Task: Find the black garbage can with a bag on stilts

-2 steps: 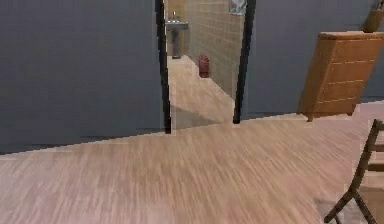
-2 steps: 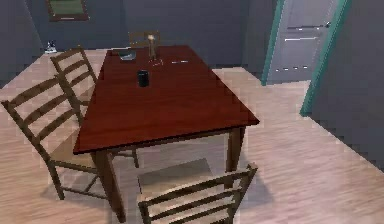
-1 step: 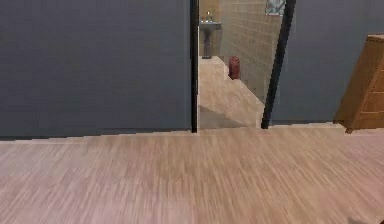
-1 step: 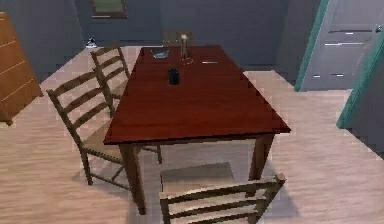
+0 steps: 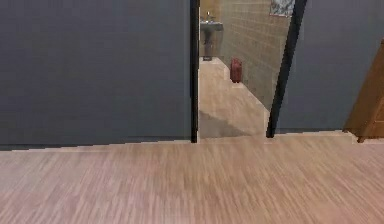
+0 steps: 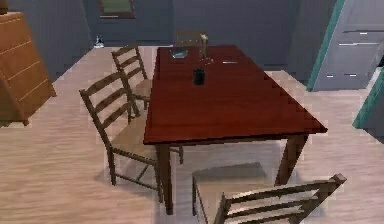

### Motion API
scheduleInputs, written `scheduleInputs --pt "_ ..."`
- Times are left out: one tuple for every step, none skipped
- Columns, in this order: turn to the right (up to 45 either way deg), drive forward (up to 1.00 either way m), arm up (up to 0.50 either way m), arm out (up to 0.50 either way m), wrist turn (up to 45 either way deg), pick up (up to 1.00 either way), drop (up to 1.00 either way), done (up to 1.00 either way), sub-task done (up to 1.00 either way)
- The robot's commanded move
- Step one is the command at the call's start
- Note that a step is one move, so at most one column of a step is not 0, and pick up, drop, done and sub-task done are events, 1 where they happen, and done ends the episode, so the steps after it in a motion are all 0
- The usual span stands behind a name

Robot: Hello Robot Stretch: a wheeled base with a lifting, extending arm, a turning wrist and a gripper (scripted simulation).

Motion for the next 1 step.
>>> scheduleInputs --pt "15.0 0.0 0.0 0.0 0.0 0.0 0.0 0.0 0.0"
